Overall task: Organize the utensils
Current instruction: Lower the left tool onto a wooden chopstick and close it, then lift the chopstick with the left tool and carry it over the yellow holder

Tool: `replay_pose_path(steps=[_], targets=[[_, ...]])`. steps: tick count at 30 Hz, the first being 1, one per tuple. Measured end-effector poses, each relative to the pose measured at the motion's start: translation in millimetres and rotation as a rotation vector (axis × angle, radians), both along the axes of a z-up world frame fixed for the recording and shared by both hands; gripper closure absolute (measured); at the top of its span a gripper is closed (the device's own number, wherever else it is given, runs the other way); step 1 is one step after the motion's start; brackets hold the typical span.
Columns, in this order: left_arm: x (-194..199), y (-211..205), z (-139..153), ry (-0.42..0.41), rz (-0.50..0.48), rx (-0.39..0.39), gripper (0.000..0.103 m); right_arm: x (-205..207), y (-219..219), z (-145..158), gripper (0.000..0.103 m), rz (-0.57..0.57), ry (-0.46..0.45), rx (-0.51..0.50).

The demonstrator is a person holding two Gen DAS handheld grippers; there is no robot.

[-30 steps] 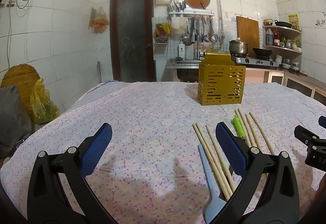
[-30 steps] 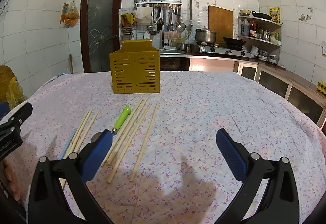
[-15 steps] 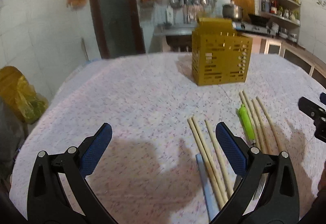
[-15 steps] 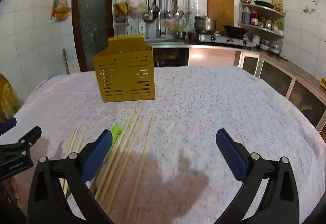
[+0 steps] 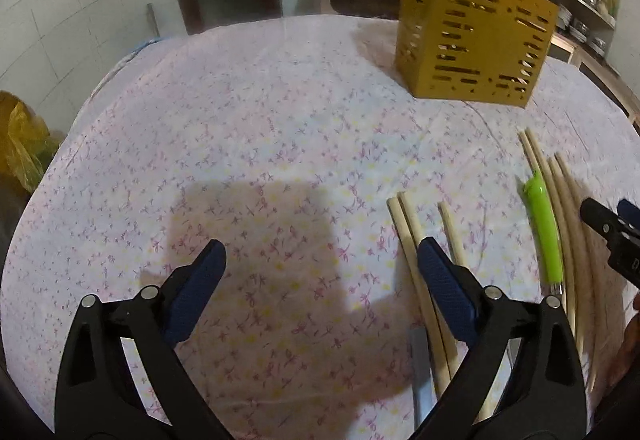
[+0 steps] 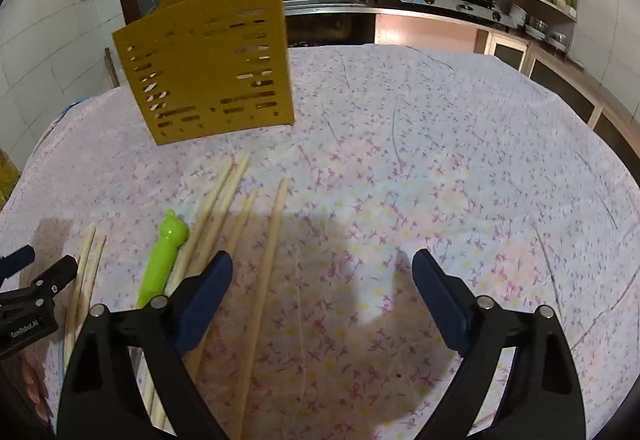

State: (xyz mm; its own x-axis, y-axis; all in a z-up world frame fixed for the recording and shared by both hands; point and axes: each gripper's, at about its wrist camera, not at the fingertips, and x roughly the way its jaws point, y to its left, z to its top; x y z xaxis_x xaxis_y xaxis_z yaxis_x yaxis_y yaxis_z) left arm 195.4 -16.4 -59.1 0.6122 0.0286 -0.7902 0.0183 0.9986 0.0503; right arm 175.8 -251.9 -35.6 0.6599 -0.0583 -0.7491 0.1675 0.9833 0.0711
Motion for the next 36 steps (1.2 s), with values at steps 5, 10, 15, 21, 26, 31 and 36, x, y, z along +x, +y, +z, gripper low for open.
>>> replay_pose_path(steps=[5, 10, 15, 21, 26, 31, 36], targets=[[8, -5, -6, 0.031, -0.017, 0.018, 0.01, 7, -3, -6, 0.014, -0.012, 0.05, 0.011], [7, -4, -6, 0.054, -0.023, -0.003, 0.012, 12, 1, -7, 0.017, -0.011, 0.063, -0.02], [6, -11, -3, 0.061, -0.064, -0.018, 0.036, 20, 5, -4, 0.032, -0.017, 0.068, -0.026], [5, -20, 2, 0.083, -0.093, -0.034, 0.071, 28, 9, 2, 0.056, -0.009, 0.08, 0.01], [14, -28, 4, 0.117, -0.104, -0.038, 0.094, 41, 11, 3, 0.076, 0.009, 0.1, -0.001], [23, -31, 5, 0.107, -0.105, -0.049, 0.096, 40, 15, 5, 0.095, 0.044, 0.099, 0.009], [21, -29, 19, 0.053, -0.098, -0.072, 0.097, 29, 0, 18, 0.097, 0.019, 0.02, 0.094]])
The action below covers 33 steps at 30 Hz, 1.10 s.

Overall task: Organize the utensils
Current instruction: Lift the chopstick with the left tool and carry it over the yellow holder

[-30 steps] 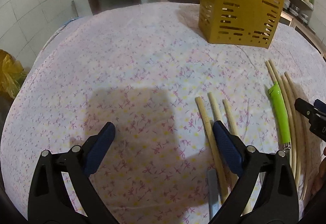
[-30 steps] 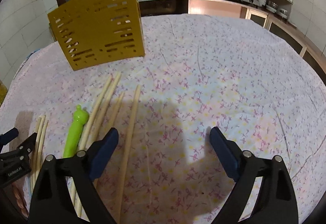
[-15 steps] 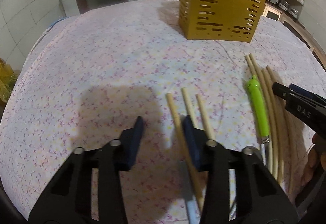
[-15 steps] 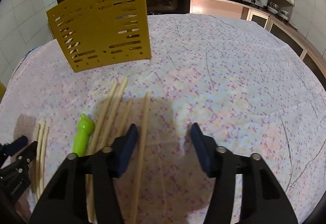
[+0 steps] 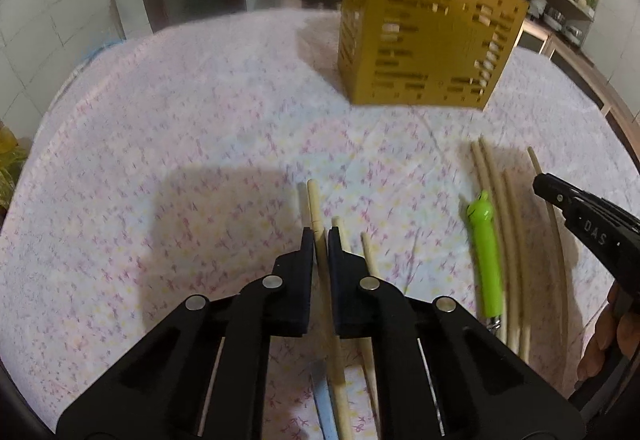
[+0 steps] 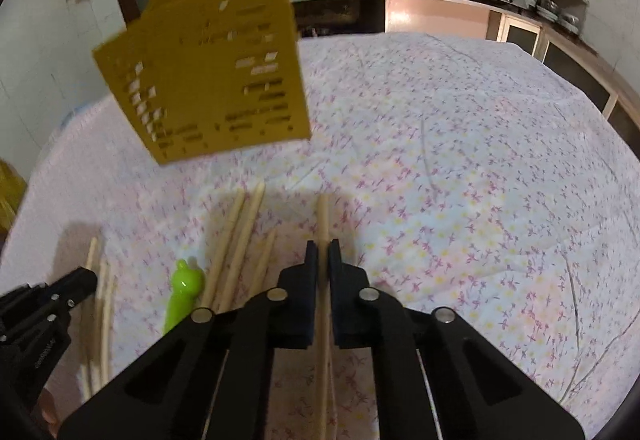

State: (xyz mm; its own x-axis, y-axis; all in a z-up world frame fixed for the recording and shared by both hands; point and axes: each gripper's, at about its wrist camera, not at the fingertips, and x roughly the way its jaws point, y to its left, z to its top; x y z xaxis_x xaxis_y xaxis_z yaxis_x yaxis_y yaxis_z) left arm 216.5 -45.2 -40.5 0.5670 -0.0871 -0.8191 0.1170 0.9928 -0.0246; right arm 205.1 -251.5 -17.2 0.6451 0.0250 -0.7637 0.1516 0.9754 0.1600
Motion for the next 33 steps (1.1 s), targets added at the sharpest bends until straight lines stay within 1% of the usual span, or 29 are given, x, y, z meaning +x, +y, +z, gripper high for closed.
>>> replay_pose_path(steps=[3, 6, 12, 16, 18, 20, 23, 27, 30, 33], targets=[[-6, 0, 16, -0.064, 0.002, -0.006, 0.097, -9, -4, 16, 0.097, -0.003, -0.058, 0.007], [-14, 0, 36, -0.136, -0.008, -0.016, 0.097, -21, -8, 38, 0.097, -0.005, -0.139, 0.012], [-31, -2, 92, -0.319, -0.028, -0.053, 0.098, -38, -18, 86, 0.097, -0.029, -0.309, -0.008], [-32, -7, 129, -0.411, -0.039, -0.057, 0.098, -40, -15, 119, 0.097, -0.012, -0.419, -0.066], [-28, -10, 147, -0.452, -0.038, -0.059, 0.098, -40, -14, 134, 0.097, -0.004, -0.467, -0.072], [-25, -10, 161, -0.479, -0.038, -0.07, 0.098, -37, -16, 148, 0.097, 0.001, -0.513, -0.057], [-17, -10, 179, -0.521, -0.032, -0.078, 0.098, -31, -18, 160, 0.097, 0.007, -0.55, -0.037], [-3, -7, 197, -0.563, -0.026, -0.099, 0.098, -8, -24, 177, 0.097, 0.021, -0.59, -0.001], [10, -4, 211, -0.581, -0.027, -0.131, 0.098, 9, -28, 190, 0.097, 0.022, -0.618, -0.007], [24, -9, 227, -0.614, -0.029, -0.142, 0.098, 31, -31, 206, 0.097, 0.024, -0.657, 0.007]])
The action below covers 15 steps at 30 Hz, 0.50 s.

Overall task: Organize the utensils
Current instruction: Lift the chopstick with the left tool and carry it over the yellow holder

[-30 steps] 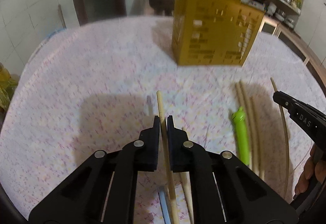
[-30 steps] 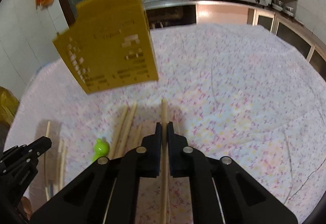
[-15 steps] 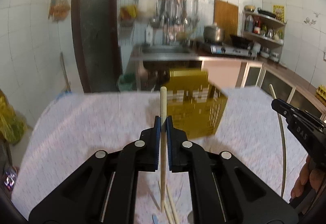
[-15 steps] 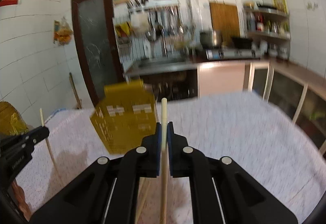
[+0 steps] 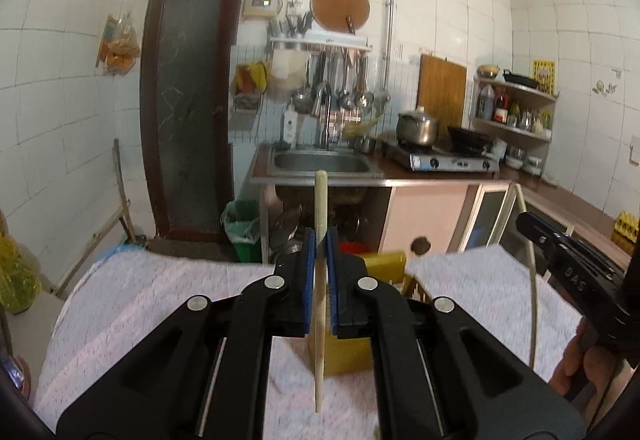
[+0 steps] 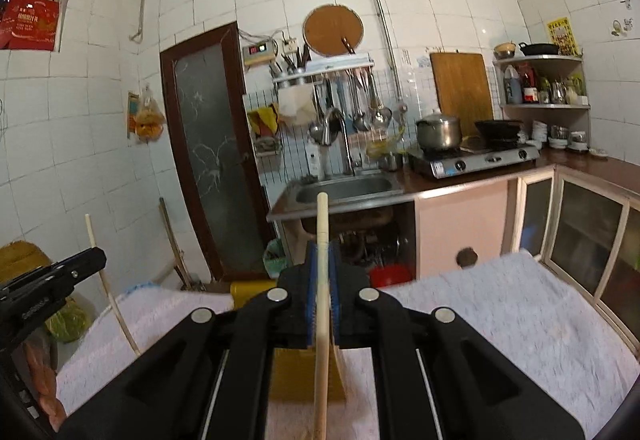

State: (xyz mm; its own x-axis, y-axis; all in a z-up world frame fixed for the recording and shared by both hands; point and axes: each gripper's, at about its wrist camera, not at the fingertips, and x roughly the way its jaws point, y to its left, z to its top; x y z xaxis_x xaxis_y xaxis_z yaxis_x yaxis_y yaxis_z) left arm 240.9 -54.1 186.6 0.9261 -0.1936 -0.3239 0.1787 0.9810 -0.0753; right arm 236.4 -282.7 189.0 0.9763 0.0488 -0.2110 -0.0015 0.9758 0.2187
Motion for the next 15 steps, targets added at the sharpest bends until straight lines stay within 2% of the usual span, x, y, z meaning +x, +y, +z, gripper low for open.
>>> replay_pose_path(steps=[8, 11, 15], targets=[[59, -24, 34, -0.09, -0.005, -0.027, 0.098, 59, 1, 38, 0.097, 0.01, -0.127, 0.036], [79, -34, 29, -0.103, 0.003, -0.046, 0.098, 78, 2, 25, 0.097, 0.013, -0.165, 0.043], [104, -49, -3, -0.101, 0.008, -0.029, 0.098, 97, -3, 1, 0.097, 0.012, -0.198, 0.094]])
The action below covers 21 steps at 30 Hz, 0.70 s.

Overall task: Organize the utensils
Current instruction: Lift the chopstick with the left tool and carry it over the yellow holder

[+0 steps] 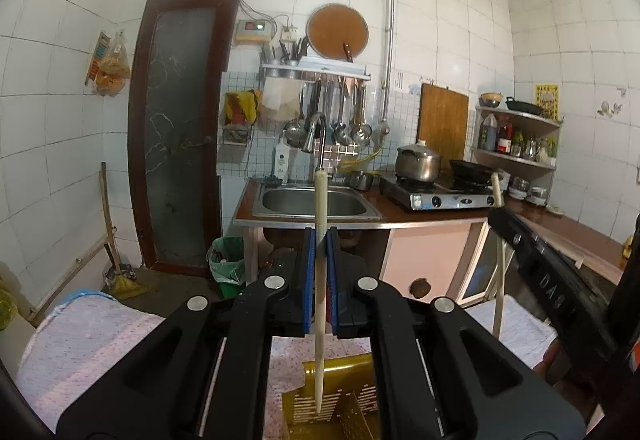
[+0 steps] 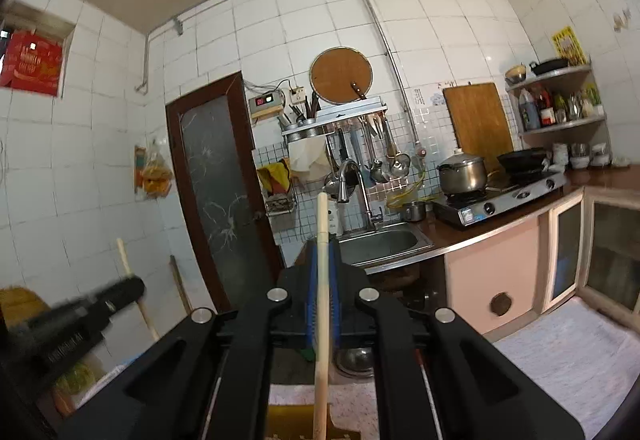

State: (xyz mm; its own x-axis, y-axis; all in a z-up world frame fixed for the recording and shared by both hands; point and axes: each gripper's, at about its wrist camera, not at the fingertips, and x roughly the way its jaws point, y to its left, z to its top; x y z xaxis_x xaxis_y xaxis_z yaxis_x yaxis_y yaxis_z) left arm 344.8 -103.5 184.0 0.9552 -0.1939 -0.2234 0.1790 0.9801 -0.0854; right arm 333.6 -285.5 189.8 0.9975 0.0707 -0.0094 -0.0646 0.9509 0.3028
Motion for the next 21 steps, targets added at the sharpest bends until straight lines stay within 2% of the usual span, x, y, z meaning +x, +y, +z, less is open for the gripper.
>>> replay_pose_path(steps=[4, 10, 13, 15, 18, 21], targets=[[16, -3, -31, -0.007, 0.021, 0.016, 0.098, 16, 6, -22, 0.097, -0.016, -0.007, -0.04], [28, -3, -55, 0.019, 0.035, 0.021, 0.098, 26, 8, -38, 0.097, 0.004, -0.007, -0.033], [28, -2, -67, 0.019, 0.041, 0.038, 0.098, 24, 13, -48, 0.097, -0.017, -0.008, -0.071], [27, 0, -70, 0.023, 0.036, 0.036, 0.098, 21, 9, -49, 0.097, -0.017, -0.013, -0.051], [24, 9, -62, 0.011, 0.034, 0.003, 0.098, 11, 2, -35, 0.097, -0.023, -0.069, -0.002], [19, 17, -49, -0.024, 0.03, -0.031, 0.098, 8, 4, -25, 0.097, -0.035, -0.108, -0.03]])
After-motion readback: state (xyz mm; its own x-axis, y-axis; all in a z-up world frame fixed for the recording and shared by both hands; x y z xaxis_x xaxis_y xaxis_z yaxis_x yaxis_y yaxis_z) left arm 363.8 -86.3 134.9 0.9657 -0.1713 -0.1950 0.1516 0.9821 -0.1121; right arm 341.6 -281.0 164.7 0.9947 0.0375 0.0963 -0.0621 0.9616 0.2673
